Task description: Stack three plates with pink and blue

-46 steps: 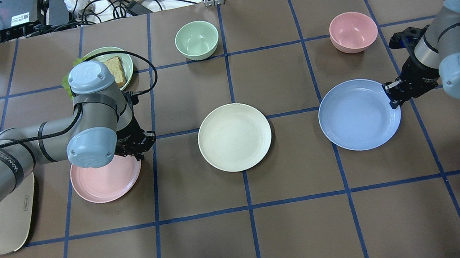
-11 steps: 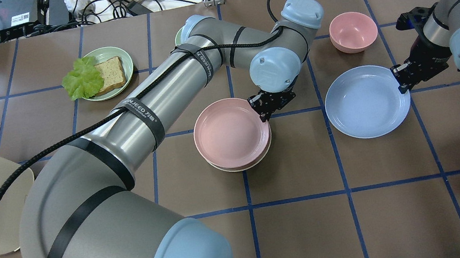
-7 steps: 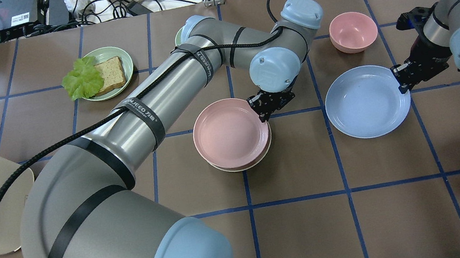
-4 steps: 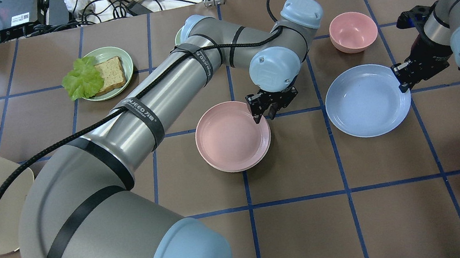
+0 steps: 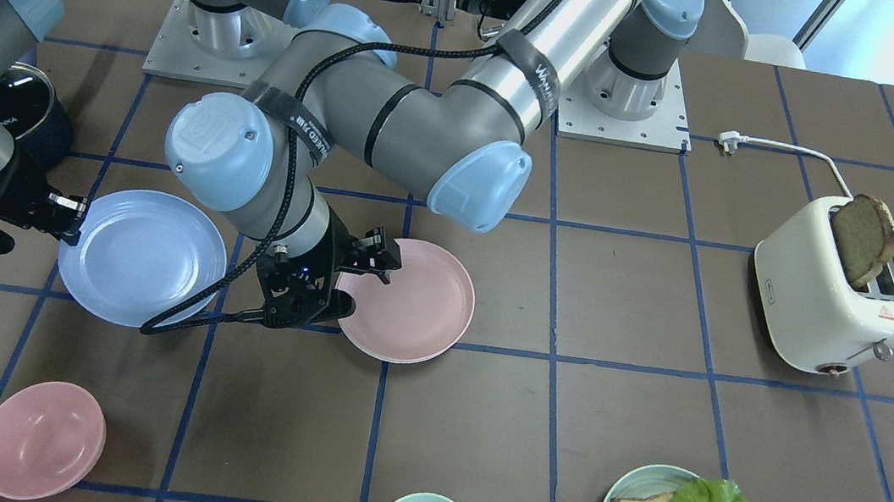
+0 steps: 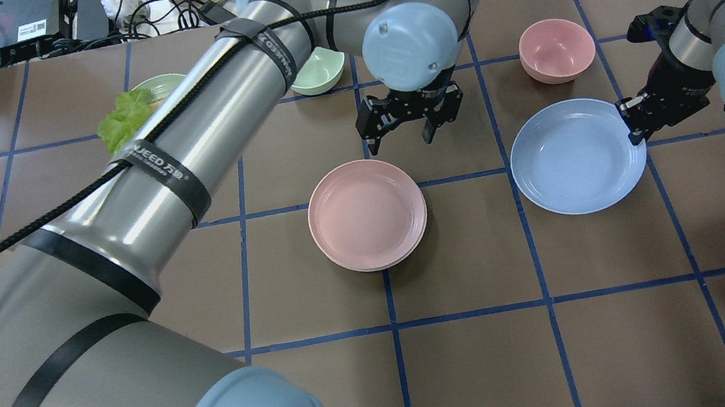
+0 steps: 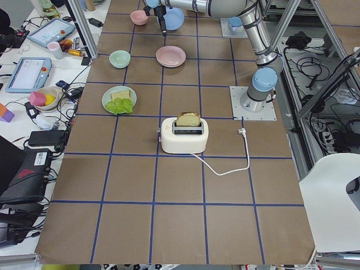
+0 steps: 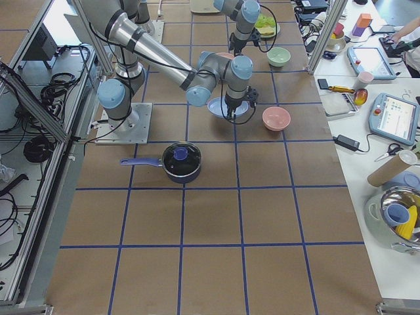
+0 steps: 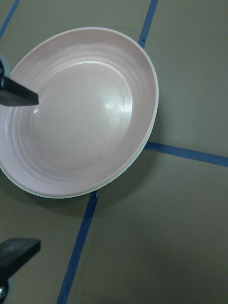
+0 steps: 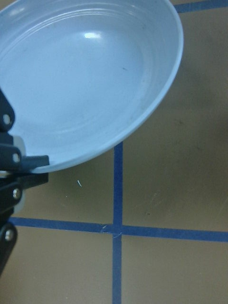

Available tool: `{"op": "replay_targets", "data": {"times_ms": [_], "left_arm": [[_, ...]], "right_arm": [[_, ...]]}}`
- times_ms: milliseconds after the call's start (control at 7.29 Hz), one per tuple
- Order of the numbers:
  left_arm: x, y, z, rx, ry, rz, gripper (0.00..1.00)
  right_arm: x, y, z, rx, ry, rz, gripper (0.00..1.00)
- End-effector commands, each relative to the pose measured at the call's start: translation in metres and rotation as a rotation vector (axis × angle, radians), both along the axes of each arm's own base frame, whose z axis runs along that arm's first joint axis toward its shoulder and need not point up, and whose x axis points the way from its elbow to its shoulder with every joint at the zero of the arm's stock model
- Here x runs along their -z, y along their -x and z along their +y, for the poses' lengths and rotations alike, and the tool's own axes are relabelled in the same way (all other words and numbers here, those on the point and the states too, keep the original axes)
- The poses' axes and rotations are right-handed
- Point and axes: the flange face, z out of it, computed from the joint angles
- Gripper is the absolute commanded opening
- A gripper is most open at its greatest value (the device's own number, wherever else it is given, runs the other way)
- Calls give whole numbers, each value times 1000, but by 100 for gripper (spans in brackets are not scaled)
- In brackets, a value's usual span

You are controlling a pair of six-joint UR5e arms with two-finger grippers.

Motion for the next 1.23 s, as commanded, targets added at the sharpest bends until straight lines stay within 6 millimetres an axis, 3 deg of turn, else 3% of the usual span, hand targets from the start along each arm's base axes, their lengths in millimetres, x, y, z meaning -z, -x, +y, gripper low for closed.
{"op": "replay_targets", "data": {"times_ms": [0, 137, 274, 411, 548, 823, 1097], "left_arm": [[-65, -49, -21, 57, -5, 34, 95], [-82, -72, -28, 113, -8, 52, 95], [-93, -97, -33, 151, -28, 60, 95], [-96, -128, -36, 185, -69, 68, 95], [-98, -159, -34, 208, -99, 78, 93], [-102, -206, -14, 230, -144, 94, 82], [-111, -231, 20, 207, -149, 97, 79]], "right_arm": [[-7, -14, 7, 77, -14, -55, 0], [-2, -37, 7, 101, -27, -58, 0], [-9, -78, 6, 95, -21, -49, 0], [-2, -103, 10, 128, -43, -48, 0], [-7, -127, 11, 184, -37, -99, 0], [-21, -163, 22, 157, -17, -117, 0], [-27, -219, 31, 119, 11, -156, 0]]}}
